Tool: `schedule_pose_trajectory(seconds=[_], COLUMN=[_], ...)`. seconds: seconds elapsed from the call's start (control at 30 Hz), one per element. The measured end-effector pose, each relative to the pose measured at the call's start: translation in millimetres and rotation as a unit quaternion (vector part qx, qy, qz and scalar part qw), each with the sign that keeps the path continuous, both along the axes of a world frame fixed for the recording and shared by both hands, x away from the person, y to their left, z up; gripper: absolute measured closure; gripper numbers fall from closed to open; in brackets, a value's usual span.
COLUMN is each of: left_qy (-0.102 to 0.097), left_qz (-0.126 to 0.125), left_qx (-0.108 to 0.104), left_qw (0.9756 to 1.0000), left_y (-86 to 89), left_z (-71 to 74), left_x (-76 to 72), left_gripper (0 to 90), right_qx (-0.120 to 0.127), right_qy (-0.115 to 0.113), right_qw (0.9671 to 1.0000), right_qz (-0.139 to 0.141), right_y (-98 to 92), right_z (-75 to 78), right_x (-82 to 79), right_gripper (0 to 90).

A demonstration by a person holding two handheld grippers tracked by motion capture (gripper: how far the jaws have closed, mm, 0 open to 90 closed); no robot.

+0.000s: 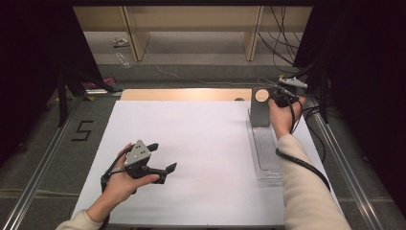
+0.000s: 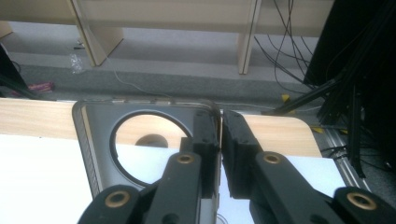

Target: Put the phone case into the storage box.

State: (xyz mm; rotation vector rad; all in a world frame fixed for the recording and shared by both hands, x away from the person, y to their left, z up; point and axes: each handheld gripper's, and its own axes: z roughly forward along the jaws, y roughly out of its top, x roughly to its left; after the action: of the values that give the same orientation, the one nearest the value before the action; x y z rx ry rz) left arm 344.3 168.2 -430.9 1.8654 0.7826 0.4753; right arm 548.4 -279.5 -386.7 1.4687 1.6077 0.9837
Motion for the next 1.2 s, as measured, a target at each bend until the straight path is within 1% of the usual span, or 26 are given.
schedule_pose_trajectory(seconds=[0.33, 0.43, 0.53, 0.67, 0.73, 0.83, 0.87, 1.0, 1.1, 1.2], left_qy=[0.000, 0.000, 0.001, 0.005, 0.005, 0.006, 0.006, 0.008, 0.009, 0.010], left_qz=[0.000, 0.000, 0.000, 0.003, 0.004, 0.005, 0.006, 0.006, 0.006, 0.007], left_qx=[0.000, 0.000, -0.001, -0.005, -0.005, -0.006, -0.006, -0.007, -0.008, -0.009], left_qw=[1.0000, 1.0000, 1.0000, 1.0000, 1.0000, 1.0000, 0.9999, 0.9999, 0.9999, 0.9999], left_y=[0.1, 0.2, 0.4, 1.1, 1.5, 1.5, 1.4, 1.5, 1.5, 1.5], left_z=[0.1, 0.2, 0.1, -0.5, -0.5, -0.6, -0.9, -1.7, -1.8, -2.1], left_x=[0.1, 0.1, 0.2, 0.6, 0.8, 0.8, 0.9, 1.3, 1.4, 1.4], left_gripper=[6.2, 6.2, 6.3, 6.7, 6.7, 6.7, 6.7, 6.7, 6.8, 6.9], right_qx=[-0.004, -0.004, -0.006, -0.011, -0.013, -0.022, -0.021, -0.026, -0.021, -0.021], right_qy=[-0.003, -0.006, -0.012, -0.015, -0.013, -0.010, -0.008, -0.007, -0.004, 0.002], right_qw=[1.0000, 1.0000, 0.9999, 0.9998, 0.9997, 0.9992, 0.9992, 0.9987, 0.9986, 0.9981], right_qz=[-0.001, -0.001, -0.002, 0.008, 0.018, 0.032, 0.034, 0.043, 0.049, 0.058], right_y=[-1.0, -0.6, 0.8, 4.4, 6.0, 7.5, 7.6, 5.5, 3.4, 1.9], right_z=[-0.1, 0.2, 1.7, 4.3, 5.7, 6.9, 7.1, 6.5, 4.1, 1.9], right_x=[-0.4, -1.2, -3.5, -8.7, -11.3, -15.7, -17.2, -23.7, -29.5, -34.4], right_gripper=[81.2, 77.8, 68.8, 54.1, 48.3, 40.4, 38.1, 30.9, 26.3, 24.7])
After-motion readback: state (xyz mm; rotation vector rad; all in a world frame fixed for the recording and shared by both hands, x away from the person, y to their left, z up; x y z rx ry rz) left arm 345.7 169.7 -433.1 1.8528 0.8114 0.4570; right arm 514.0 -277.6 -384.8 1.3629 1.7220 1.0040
